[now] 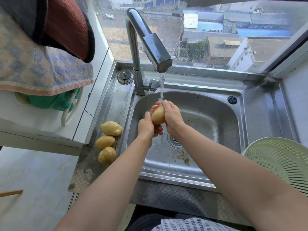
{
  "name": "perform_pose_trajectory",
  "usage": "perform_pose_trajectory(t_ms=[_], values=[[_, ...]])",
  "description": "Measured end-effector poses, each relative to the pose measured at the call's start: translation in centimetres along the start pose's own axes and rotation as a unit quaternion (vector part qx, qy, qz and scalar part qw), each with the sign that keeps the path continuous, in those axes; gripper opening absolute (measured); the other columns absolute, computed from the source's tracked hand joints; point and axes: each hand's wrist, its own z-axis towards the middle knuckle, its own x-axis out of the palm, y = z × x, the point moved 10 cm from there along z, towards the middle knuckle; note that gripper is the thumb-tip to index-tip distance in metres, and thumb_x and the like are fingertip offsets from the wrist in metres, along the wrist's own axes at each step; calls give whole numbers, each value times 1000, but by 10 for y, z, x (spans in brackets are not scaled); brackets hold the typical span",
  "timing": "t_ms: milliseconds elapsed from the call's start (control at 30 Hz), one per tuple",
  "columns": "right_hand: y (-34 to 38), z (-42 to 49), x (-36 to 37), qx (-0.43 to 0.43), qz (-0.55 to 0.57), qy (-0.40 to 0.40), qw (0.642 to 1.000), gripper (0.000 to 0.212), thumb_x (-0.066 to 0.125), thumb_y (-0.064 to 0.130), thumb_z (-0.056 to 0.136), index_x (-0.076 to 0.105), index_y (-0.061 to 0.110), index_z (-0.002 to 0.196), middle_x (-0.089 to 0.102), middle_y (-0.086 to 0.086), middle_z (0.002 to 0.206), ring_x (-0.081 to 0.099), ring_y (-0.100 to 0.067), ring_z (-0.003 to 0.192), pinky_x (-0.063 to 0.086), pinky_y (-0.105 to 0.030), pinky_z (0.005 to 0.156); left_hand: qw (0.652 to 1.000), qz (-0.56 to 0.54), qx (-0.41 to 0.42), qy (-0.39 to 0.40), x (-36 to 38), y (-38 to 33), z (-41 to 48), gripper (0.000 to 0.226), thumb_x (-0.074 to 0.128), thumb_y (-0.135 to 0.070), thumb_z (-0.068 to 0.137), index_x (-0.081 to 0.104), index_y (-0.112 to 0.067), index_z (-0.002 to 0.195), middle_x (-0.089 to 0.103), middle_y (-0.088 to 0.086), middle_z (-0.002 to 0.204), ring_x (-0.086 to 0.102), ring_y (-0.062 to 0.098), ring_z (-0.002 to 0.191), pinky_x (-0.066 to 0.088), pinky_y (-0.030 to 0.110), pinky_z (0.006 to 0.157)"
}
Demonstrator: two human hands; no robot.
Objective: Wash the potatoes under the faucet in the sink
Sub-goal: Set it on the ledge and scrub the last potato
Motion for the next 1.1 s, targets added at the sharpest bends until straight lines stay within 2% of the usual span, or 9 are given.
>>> perform_pose_trajectory(t_ms=[167, 300, 400, 467, 533, 700, 867, 933, 1100], values=[[-7, 8, -19, 25, 28, -74, 996, 23, 39, 17, 98, 62, 13, 96, 69, -15, 105, 63, -29, 93, 55, -41, 76, 989, 81, 117, 42, 19, -27, -7, 50, 37, -55, 97, 54, -14, 73, 46, 0, 57, 40, 14, 49, 33, 24, 47], [0, -2, 7, -5, 60, 111, 992, 28, 47, 22, 101, 54, 9, 124, 63, -16, 124, 61, -29, 108, 48, -41, 97, 998, -49, -38, -22, -3, -7, -1, 59, 20, -54, 97, 45, -16, 61, 35, -4, 40, 28, 9, 30, 22, 16, 35], [-9, -16, 25, 11, 24, 196, 980, 51, 66, 18, 86, 44, 15, 132, 57, -14, 115, 62, -16, 85, 52, -27, 77, 991, -59, -118, 10, 1, 9, -4, 58, 12, -48, 95, 40, -15, 56, 27, -5, 33, 19, 10, 26, 15, 13, 34], [-11, -21, 24, 10, -13, 169, 985, 47, 64, 22, 90, 43, 16, 132, 54, -10, 104, 55, -6, 64, 46, -16, 55, 990, -36, -129, 35, 6, 13, -9, 58, 11, -46, 95, 38, -15, 54, 27, -3, 35, 20, 12, 29, 15, 13, 35], [-12, -22, 21, 15, -52, 128, 990, 35, 51, 32, 98, 44, 18, 130, 54, -9, 101, 53, -11, 68, 43, -15, 47, 994, -22, -100, 38, 8, 12, -8, 64, 11, -51, 97, 44, -13, 58, 36, 0, 40, 29, 13, 35, 21, 15, 36], [-6, -18, 6, 27, -47, 2, 999, 46, 26, 48, 103, 59, 19, 117, 64, -9, 102, 64, -18, 80, 49, -22, 51, 999, -32, -37, 24, 18, 2, -7, 68, 25, -66, 93, 62, -11, 80, 56, 7, 60, 45, 15, 48, 36, 21, 46], [-4, -18, 14, -11, -59, 142, 988, 36, 37, 38, 103, 51, 23, 133, 60, -12, 121, 59, -21, 96, 49, -26, 71, 999, -27, -22, 15, 8, -6, 1, 69, 16, -60, 97, 53, -12, 66, 44, 2, 49, 35, 10, 36, 27, 17, 36], [-6, -23, 17, -7, -69, 152, 986, 39, 54, 36, 96, 46, 22, 132, 59, -9, 112, 58, -18, 88, 48, -22, 61, 999, -6, -29, 18, 8, -4, 1, 69, 15, -58, 99, 55, -12, 66, 44, 3, 50, 36, 12, 40, 28, 19, 38], [5, -16, 12, -24, -81, 9, 996, 38, 41, 46, 100, 62, 15, 105, 66, -9, 96, 65, -22, 85, 50, -25, 57, 998, -31, -17, 46, 25, -2, -6, 69, 25, -67, 93, 66, -12, 83, 56, 6, 61, 42, 12, 47, 33, 21, 45]])
